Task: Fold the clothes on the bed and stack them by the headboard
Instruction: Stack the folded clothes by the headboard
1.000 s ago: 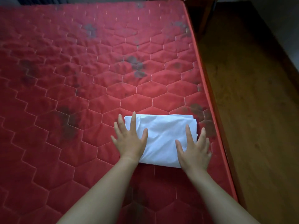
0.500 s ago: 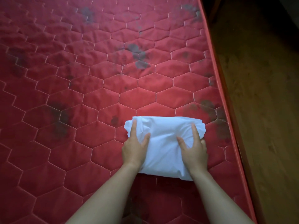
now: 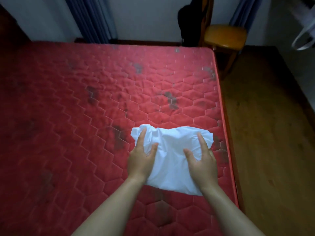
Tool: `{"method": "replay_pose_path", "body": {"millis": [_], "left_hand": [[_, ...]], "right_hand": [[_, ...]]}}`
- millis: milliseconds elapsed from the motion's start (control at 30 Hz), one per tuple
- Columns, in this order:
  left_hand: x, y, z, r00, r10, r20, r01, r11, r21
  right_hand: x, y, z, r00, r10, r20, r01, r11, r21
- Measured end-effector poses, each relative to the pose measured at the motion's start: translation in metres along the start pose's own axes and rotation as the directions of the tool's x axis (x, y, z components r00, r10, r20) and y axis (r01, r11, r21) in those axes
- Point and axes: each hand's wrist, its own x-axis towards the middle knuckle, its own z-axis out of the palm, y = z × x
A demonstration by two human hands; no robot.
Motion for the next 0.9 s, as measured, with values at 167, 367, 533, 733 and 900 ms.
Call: {"method": "replay_pose_path", "body": {"millis": [167, 367, 533, 733, 900], "left_hand": [[-0.042, 0.029, -0.118, 0.98, -0.031, -0.197, 0.027, 0.999, -0.022], [-0.112, -0.002, -0.236, 0.902, -0.142, -0.407, 0.141, 0.989, -0.032], [-0.16, -0.056, -0.326, 0.795, -0.235, -0.559, 0.243, 0.968, -0.062], [-0.187, -0.131, -0.44, 0.678, -0.289, -0.676, 0.319, 0.944, -0.083], [-0.196, -0.196, -0.529, 0.627, -0.261, -0.734, 0.316, 0.946, -0.067]], "right_hand": [[-0.048, -0.108, -0.017, 0.983, -0.178, 0.041, 0.178, 0.984, 0.002], [-0.128, -0.191, 0.017, 0.912, -0.367, 0.182, 0.357, 0.93, 0.086], [-0.193, -0.253, 0.082, 0.818, -0.471, 0.33, 0.444, 0.882, 0.158], [-0.267, -0.337, 0.175, 0.693, -0.58, 0.427, 0.536, 0.812, 0.232], [-0.327, -0.397, 0.248, 0.655, -0.618, 0.434, 0.56, 0.783, 0.27]]}}
